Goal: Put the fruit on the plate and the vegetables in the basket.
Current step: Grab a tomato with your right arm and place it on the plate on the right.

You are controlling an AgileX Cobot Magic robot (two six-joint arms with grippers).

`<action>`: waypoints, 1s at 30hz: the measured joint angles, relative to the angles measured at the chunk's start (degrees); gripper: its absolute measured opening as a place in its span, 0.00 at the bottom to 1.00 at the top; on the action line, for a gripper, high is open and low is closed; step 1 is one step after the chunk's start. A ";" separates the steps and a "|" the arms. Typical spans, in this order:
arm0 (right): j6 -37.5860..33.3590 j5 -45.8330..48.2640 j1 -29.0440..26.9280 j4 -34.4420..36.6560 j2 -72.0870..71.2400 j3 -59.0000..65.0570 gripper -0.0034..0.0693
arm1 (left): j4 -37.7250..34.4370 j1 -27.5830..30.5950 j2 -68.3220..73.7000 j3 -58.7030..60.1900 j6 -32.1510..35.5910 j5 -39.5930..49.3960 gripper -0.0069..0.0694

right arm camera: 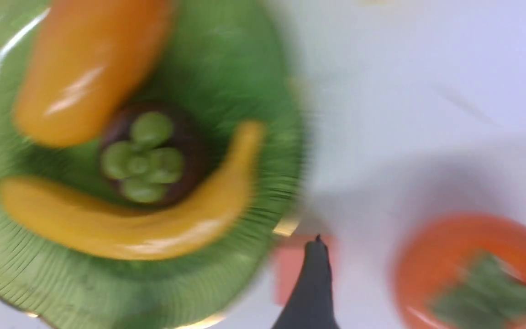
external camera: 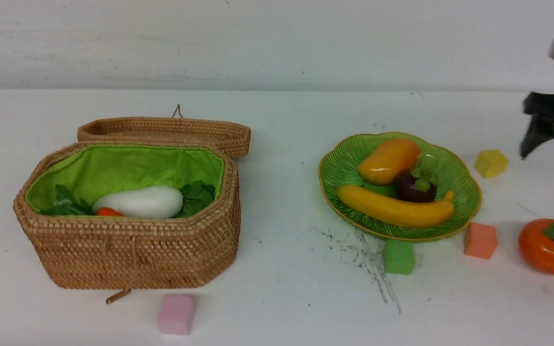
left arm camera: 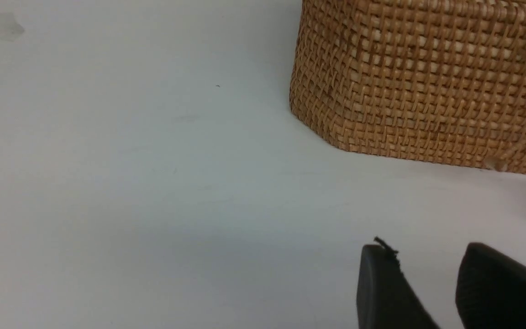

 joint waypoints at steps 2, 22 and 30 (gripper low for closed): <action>-1.17 -0.89 -4.16 1.97 -2.35 4.05 0.86 | 0.00 0.00 0.00 0.00 0.00 0.00 0.40; -14.54 -5.23 -20.15 19.67 -3.42 18.85 0.86 | 0.00 0.00 0.00 0.00 0.00 0.00 0.40; -14.68 -5.63 -13.88 16.00 1.41 18.85 0.86 | 0.00 0.00 0.00 0.00 0.00 0.00 0.40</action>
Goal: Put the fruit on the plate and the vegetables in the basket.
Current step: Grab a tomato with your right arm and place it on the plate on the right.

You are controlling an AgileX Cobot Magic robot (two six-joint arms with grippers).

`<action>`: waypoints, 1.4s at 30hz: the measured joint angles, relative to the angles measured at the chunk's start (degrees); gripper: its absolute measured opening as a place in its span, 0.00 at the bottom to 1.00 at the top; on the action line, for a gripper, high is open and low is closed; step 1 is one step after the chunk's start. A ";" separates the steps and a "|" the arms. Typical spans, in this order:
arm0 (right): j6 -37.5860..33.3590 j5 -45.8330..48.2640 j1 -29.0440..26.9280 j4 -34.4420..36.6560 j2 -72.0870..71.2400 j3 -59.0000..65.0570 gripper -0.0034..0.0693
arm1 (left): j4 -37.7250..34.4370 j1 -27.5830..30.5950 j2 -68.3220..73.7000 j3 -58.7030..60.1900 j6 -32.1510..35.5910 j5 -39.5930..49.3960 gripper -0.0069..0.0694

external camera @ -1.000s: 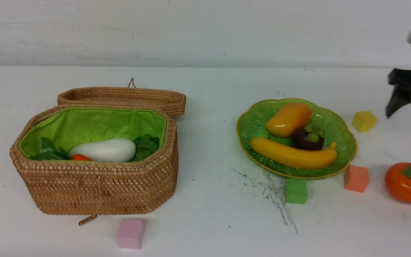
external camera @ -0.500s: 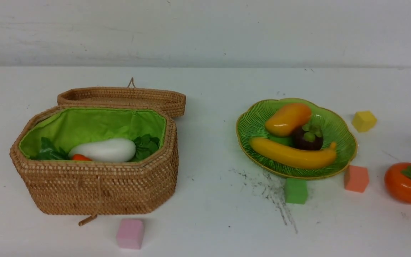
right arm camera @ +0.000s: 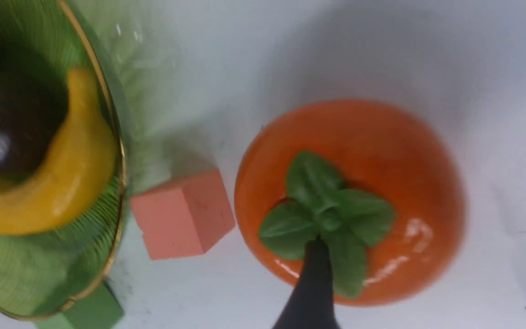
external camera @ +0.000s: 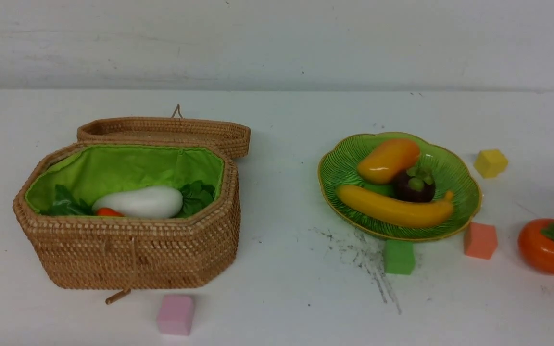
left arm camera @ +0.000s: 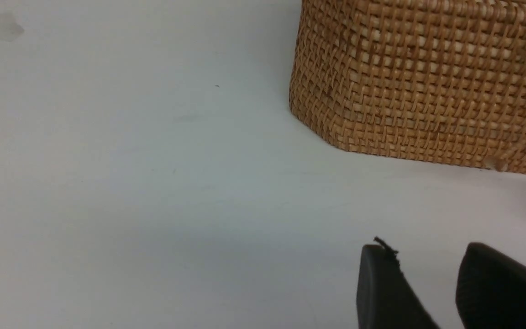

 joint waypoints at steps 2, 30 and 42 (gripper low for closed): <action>0.82 -0.97 1.69 -2.04 1.41 0.00 0.86 | 0.00 0.00 0.00 0.00 0.00 0.00 0.40; -1.24 -4.50 3.18 -3.24 1.75 -0.10 0.74 | 0.00 0.00 0.00 0.00 0.00 0.00 0.40; -2.09 -3.19 3.18 -1.87 -0.73 -0.10 0.74 | 0.00 0.00 0.00 0.00 0.00 0.00 0.40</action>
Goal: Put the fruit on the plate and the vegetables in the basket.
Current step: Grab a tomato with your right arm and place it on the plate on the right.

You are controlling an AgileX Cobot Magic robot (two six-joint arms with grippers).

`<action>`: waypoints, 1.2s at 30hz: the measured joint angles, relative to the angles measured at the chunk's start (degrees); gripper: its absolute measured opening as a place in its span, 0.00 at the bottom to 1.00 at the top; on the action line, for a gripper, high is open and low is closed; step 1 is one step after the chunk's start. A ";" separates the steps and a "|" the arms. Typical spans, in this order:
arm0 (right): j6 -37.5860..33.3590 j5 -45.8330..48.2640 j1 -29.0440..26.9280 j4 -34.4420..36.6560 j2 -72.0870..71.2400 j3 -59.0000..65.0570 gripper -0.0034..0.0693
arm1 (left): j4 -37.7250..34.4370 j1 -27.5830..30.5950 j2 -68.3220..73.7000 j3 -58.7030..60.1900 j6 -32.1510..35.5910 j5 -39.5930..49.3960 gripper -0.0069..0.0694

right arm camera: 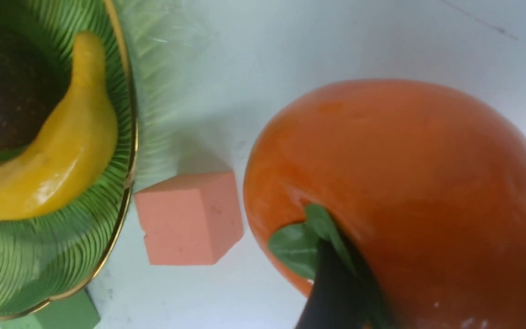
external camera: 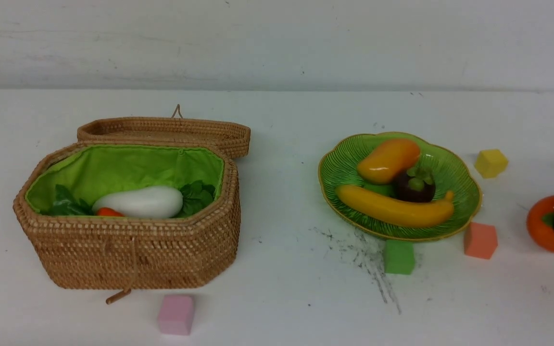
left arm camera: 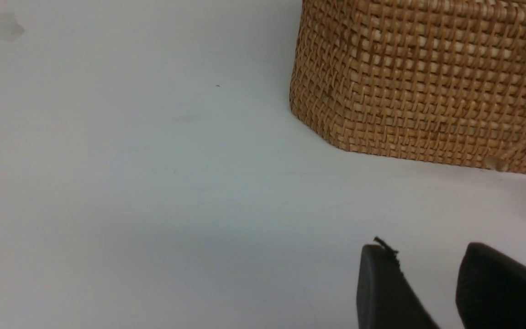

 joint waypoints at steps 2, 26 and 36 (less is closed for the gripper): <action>-1.38 0.34 0.00 1.14 0.00 0.00 0.74 | 0.00 0.00 0.00 0.00 0.00 0.00 0.40; -12.54 3.36 7.84 18.91 0.05 -4.88 0.74 | 0.00 0.00 0.00 0.00 0.00 0.00 0.40; -6.63 -1.09 13.60 19.80 11.53 -19.79 0.74 | 0.00 0.00 0.00 0.00 0.00 0.00 0.40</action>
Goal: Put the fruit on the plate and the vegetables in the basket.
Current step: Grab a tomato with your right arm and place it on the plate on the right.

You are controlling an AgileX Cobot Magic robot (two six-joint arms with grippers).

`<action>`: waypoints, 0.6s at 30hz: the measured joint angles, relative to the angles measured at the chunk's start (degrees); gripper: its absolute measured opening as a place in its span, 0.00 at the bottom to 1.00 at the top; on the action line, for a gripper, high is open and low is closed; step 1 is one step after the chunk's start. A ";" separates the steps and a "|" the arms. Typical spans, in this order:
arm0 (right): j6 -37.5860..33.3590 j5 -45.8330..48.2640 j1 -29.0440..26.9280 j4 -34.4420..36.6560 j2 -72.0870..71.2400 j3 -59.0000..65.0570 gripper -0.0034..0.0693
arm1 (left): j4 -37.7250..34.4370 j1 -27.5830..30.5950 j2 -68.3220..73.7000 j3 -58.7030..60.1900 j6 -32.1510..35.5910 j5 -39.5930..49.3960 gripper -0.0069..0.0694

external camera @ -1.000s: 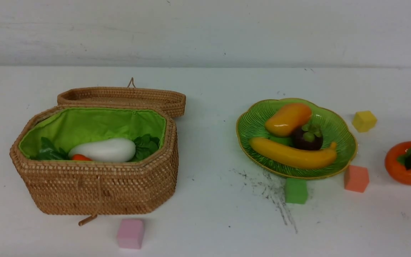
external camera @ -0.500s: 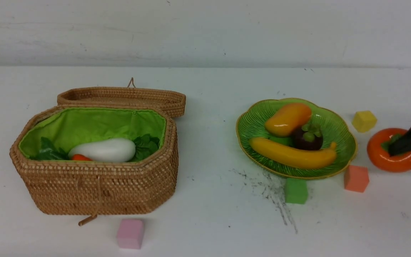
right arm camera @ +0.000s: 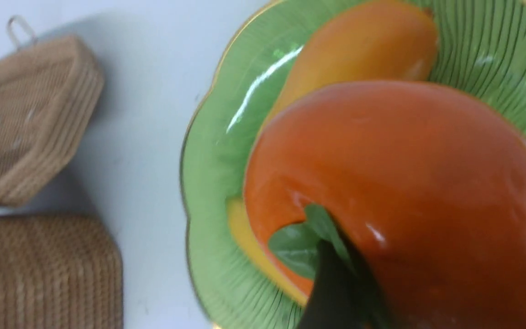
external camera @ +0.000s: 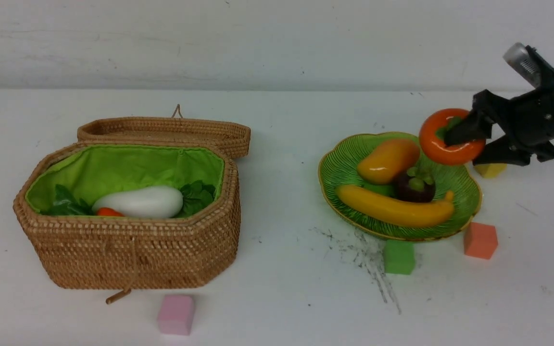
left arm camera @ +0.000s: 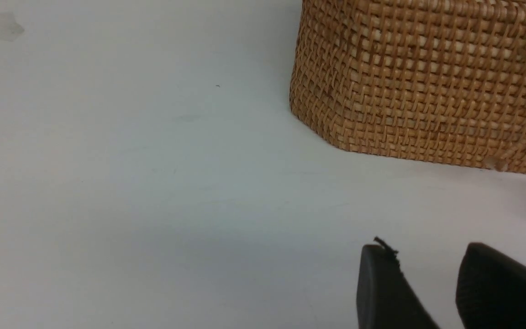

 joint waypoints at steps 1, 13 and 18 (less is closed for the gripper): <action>0.56 -0.08 0.00 -0.05 0.93 -0.70 0.74 | 0.00 0.00 0.00 0.00 0.00 0.00 0.40; 4.01 0.02 0.06 1.84 2.69 -2.13 0.93 | 0.00 0.00 0.00 0.00 0.00 0.00 0.40; 4.08 0.05 0.06 1.42 -0.30 -2.13 0.97 | 0.00 0.00 0.00 0.00 0.00 0.00 0.40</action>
